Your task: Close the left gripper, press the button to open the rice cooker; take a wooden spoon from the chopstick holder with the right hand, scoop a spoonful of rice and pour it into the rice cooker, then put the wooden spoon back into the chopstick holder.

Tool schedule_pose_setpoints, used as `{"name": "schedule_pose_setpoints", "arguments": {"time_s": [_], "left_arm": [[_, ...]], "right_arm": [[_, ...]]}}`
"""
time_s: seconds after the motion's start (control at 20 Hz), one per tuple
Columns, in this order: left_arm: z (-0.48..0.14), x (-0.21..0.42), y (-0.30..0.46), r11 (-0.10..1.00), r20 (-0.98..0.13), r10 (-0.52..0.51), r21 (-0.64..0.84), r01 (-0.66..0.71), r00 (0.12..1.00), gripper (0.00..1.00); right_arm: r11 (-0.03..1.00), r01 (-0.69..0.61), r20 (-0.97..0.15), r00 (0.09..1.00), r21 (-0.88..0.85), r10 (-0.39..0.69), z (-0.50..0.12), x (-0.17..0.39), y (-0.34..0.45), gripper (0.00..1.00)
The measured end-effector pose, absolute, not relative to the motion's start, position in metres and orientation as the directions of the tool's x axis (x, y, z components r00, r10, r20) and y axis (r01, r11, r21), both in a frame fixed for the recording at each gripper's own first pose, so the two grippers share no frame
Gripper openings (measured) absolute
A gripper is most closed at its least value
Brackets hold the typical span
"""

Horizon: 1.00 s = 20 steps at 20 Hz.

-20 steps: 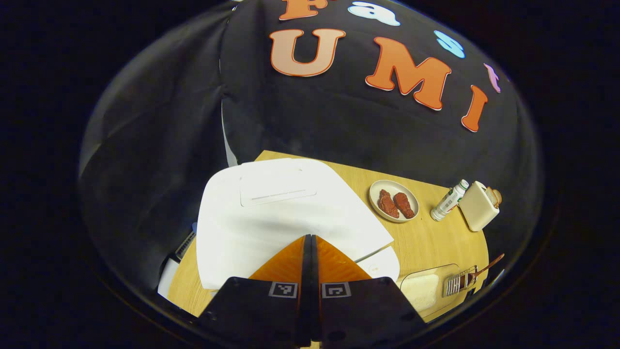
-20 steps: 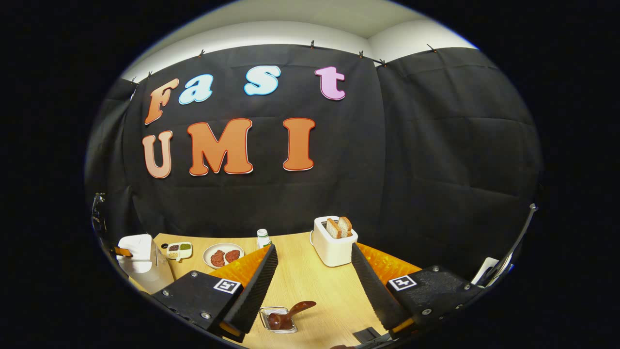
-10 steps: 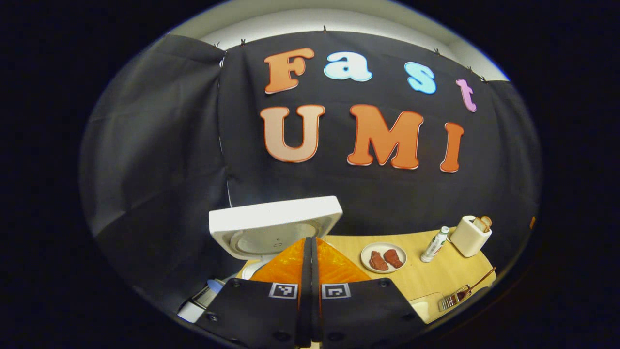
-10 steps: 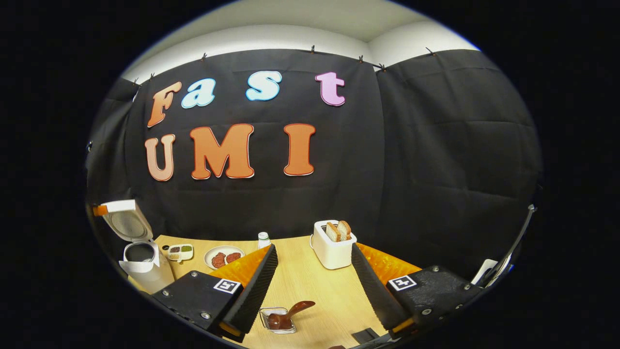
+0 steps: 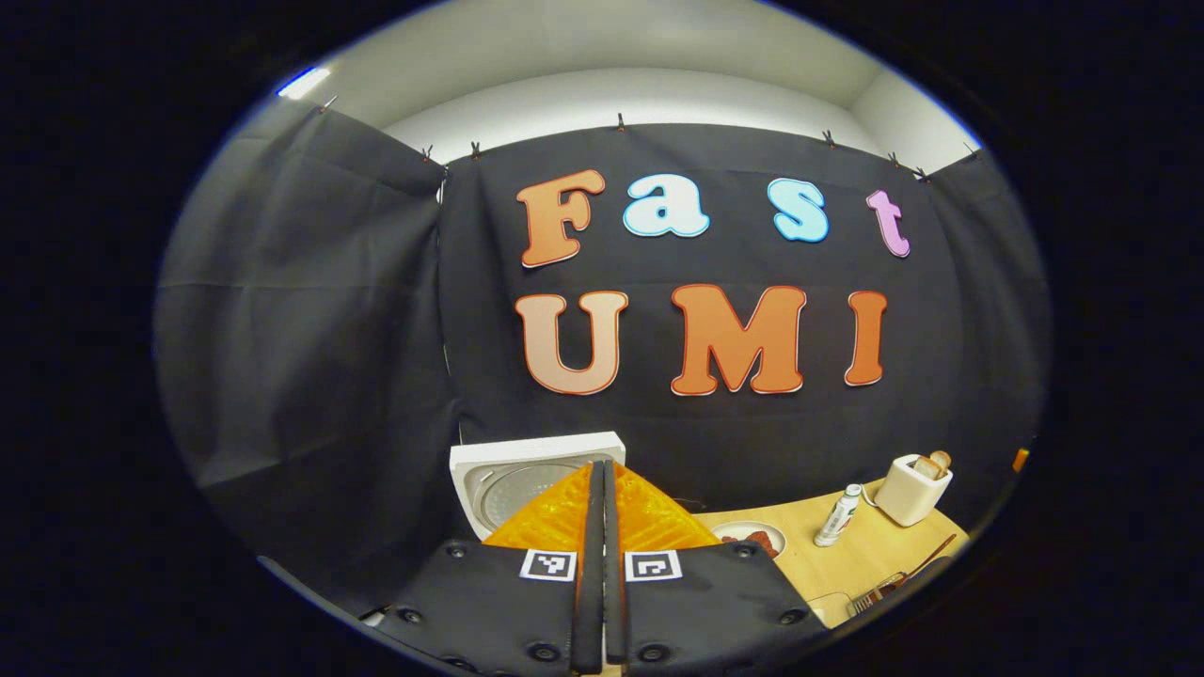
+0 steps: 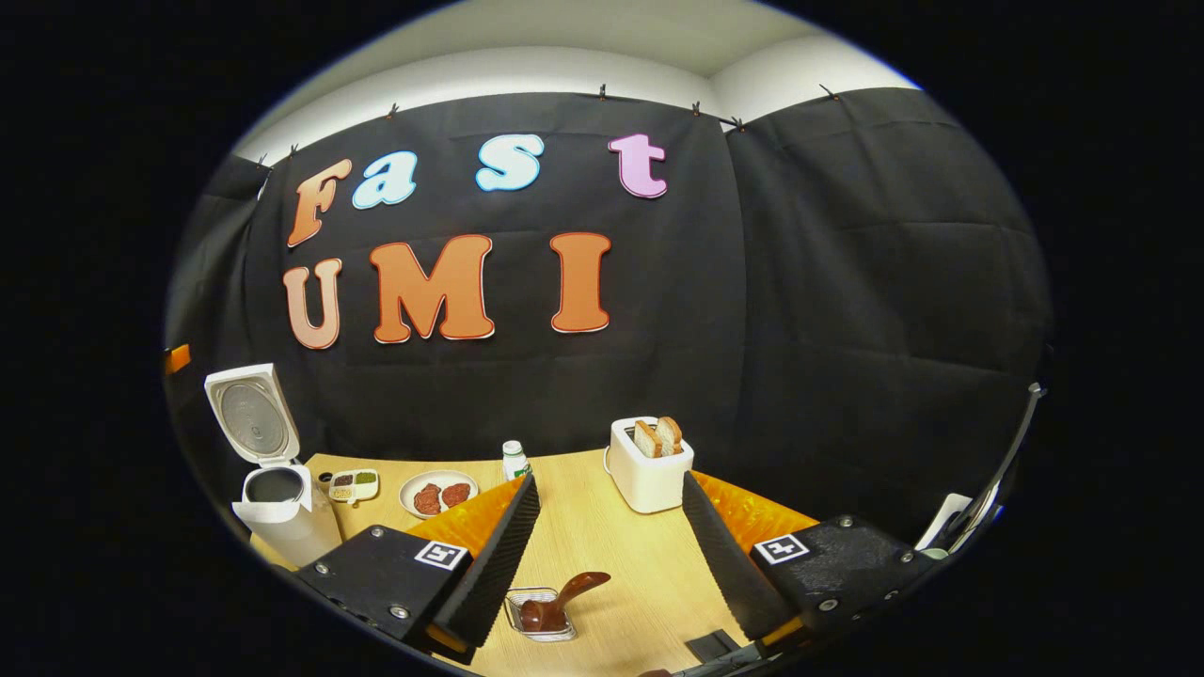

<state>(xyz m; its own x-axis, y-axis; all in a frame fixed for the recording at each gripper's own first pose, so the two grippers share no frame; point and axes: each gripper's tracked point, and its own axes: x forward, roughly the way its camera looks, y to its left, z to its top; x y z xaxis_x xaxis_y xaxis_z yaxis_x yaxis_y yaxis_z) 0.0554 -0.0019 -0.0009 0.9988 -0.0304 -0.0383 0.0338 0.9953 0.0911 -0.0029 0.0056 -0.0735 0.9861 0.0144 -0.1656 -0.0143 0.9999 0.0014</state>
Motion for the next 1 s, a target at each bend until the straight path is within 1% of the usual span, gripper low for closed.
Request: {"name": "schedule_pose_setpoints", "arguments": {"time_s": [0.1, 0.2, 0.3, 0.4, 0.45, 0.65, 0.9, 0.95, 1.0], "left_arm": [[0.004, 0.055, 0.001, 0.997, -0.021, -0.032, 0.063, 0.034, 0.999, 0.04], [0.002, 0.052, 0.004, 0.998, -0.029, -0.037, 0.053, 0.038, 0.999, 0.05], [-0.002, 0.044, -0.003, 0.997, -0.047, -0.063, 0.038, 0.065, 0.997, 0.36], [-0.003, 0.040, 0.002, 0.997, -0.047, -0.056, 0.041, 0.058, 0.997, 0.66], [-0.002, 0.040, 0.002, 0.998, -0.041, -0.048, 0.044, 0.050, 0.998, 0.66], [0.006, 0.030, 0.006, 0.999, -0.015, -0.032, 0.032, 0.032, 0.999, 1.00], [0.009, 0.022, 0.015, 0.999, -0.006, -0.002, 0.033, 0.002, 1.000, 1.00], [0.009, 0.020, 0.017, 0.999, -0.004, 0.000, 0.032, 0.000, 1.000, 1.00], [0.011, 0.018, 0.018, 1.000, 0.000, 0.001, 0.030, -0.001, 1.000, 1.00]], "right_arm": [[1.000, -0.016, -0.179, 0.984, 0.017, 0.019, -0.084, -0.003, 0.005, 0.95], [1.000, -0.013, -0.192, 0.981, 0.027, 0.018, -0.093, 0.000, 0.004, 0.95], [0.998, -0.021, -0.209, 0.977, 0.053, 0.032, -0.103, 0.001, 0.008, 0.95], [0.995, -0.036, -0.226, 0.972, 0.088, 0.055, -0.114, 0.003, 0.014, 0.95], [0.994, -0.040, -0.233, 0.970, 0.102, 0.063, -0.119, 0.004, 0.015, 0.95], [0.987, -0.044, -0.273, 0.958, 0.156, 0.086, -0.141, 0.010, 0.019, 0.95], [0.966, -0.014, -0.336, 0.936, 0.258, 0.104, -0.179, 0.019, 0.019, 0.95], [0.960, -0.007, -0.352, 0.929, 0.281, 0.110, -0.189, 0.021, 0.020, 1.00], [0.953, -0.001, -0.368, 0.922, 0.305, 0.119, -0.198, 0.023, 0.021, 1.00]]}}
